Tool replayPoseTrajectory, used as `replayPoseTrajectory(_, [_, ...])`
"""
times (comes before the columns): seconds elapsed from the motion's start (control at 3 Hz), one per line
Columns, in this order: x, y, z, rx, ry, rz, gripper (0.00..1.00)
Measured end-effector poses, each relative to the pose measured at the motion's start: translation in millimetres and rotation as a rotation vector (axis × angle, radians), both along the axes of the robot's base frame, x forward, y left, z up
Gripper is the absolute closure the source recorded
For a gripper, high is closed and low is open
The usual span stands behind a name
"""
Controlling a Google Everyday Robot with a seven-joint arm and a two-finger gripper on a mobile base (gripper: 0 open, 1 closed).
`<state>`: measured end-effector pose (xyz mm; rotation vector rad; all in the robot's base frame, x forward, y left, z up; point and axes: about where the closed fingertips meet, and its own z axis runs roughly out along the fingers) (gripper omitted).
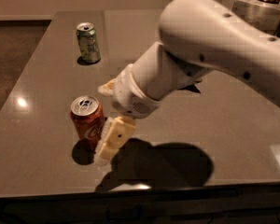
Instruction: Knock coke can over
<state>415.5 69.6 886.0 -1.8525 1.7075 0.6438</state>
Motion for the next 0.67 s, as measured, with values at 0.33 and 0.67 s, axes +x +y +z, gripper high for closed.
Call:
replayPoseTrajectory(0.33, [-0.3,21.8,2.1,0.013,0.018,0.015,0.00])
replayPoseTrajectory(0.67, [5.9,30.5,8.8,0.021,0.044,0.012,0.17])
